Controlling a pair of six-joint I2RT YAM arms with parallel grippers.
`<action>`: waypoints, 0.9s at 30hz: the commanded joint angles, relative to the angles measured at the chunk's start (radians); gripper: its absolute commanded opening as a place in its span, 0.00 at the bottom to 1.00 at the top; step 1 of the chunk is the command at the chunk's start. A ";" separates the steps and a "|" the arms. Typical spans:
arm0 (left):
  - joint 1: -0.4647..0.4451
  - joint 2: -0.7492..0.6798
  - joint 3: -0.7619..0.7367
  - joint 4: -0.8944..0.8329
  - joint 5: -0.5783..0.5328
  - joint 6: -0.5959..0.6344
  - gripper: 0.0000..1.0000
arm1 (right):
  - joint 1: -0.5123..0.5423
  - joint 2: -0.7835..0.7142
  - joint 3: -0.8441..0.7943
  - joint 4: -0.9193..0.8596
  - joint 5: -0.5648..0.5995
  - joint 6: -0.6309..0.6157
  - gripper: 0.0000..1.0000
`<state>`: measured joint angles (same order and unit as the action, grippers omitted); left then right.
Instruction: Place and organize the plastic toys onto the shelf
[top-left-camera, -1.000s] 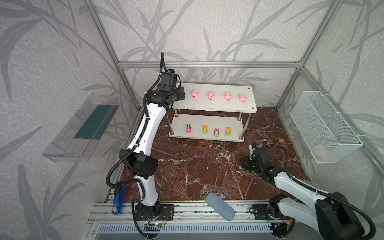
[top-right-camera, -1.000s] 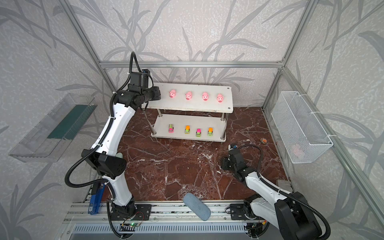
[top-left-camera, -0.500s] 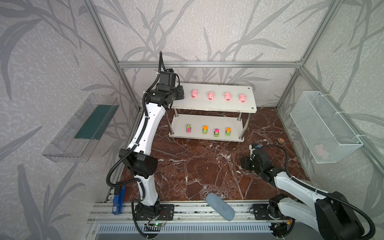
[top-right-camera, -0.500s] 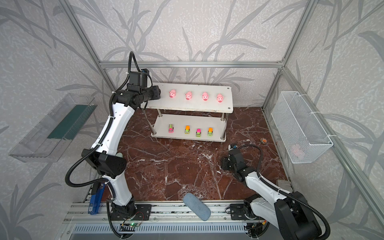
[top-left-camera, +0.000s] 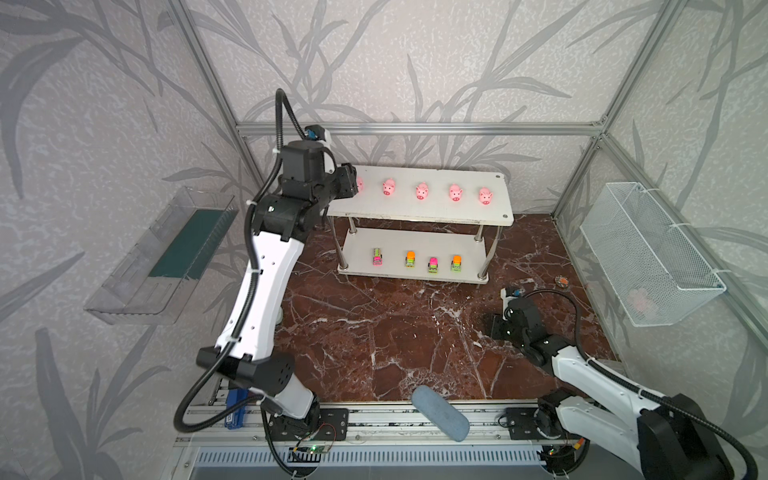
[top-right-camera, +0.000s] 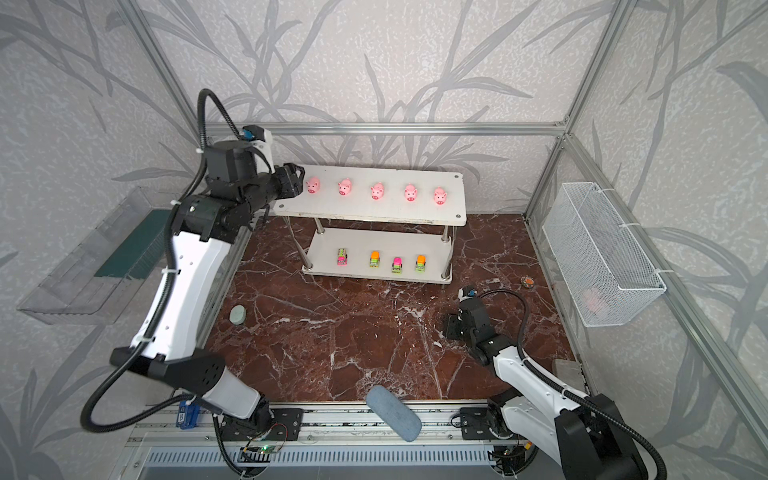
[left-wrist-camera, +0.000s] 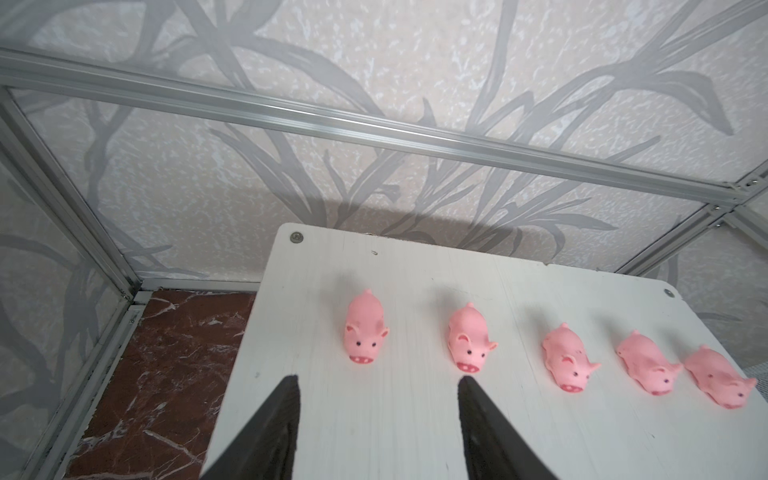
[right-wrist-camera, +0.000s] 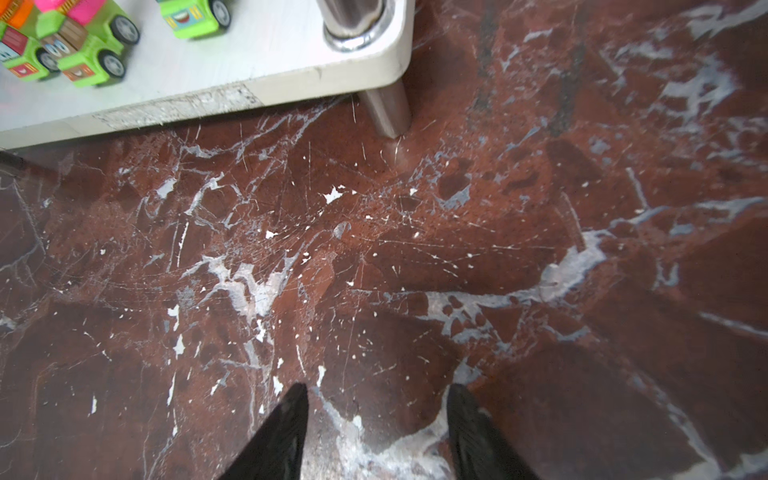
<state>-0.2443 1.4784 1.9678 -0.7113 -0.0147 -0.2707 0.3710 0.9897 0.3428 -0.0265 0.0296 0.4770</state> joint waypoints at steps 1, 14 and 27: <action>0.007 -0.198 -0.218 0.122 -0.056 -0.008 0.62 | -0.013 -0.086 -0.007 -0.084 0.036 -0.018 0.54; 0.007 -0.859 -1.237 0.396 -0.467 -0.087 0.72 | -0.160 -0.214 0.010 -0.116 0.033 -0.043 0.53; 0.050 -0.697 -1.694 1.084 -0.685 0.104 0.76 | -0.170 -0.104 0.052 -0.051 -0.015 -0.072 0.53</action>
<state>-0.2256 0.7235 0.3099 0.0967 -0.6426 -0.2573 0.2043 0.8780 0.3752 -0.1001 0.0250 0.4171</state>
